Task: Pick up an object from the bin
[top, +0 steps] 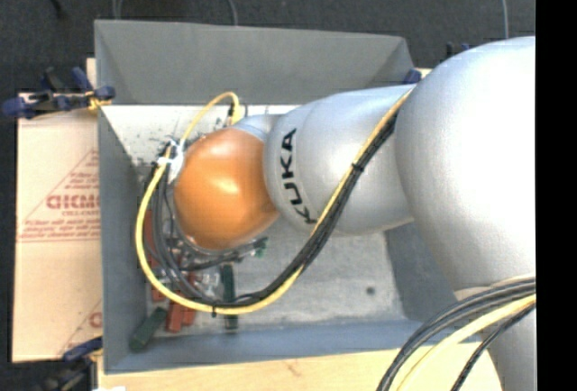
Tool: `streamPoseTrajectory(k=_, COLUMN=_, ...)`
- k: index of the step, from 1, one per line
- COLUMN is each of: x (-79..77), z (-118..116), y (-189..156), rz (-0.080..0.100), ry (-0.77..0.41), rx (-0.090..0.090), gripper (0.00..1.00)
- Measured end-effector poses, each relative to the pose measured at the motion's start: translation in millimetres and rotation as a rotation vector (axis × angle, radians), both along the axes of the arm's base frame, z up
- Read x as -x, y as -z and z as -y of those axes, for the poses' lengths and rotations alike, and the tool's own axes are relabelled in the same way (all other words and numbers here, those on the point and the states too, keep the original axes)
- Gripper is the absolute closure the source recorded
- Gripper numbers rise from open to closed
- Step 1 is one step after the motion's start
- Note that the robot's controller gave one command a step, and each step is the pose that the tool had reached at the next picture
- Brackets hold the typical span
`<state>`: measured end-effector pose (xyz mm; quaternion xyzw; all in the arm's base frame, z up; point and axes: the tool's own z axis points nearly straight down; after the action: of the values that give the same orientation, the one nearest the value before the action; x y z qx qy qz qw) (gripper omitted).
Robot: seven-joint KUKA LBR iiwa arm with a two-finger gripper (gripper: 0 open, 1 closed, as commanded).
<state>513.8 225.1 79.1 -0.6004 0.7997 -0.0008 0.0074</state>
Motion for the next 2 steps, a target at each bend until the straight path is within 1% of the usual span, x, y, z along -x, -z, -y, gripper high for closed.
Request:
streamPoseTrajectory(k=1, x=0.0, z=-0.1, y=0.0, rz=0.000, ry=0.001, rx=0.000, gripper=1.00)
streamPoseTrajectory(k=2, x=3.1, z=10.7, y=-116.5, rz=-0.012, ry=-0.006, rx=0.005, gripper=1.00)
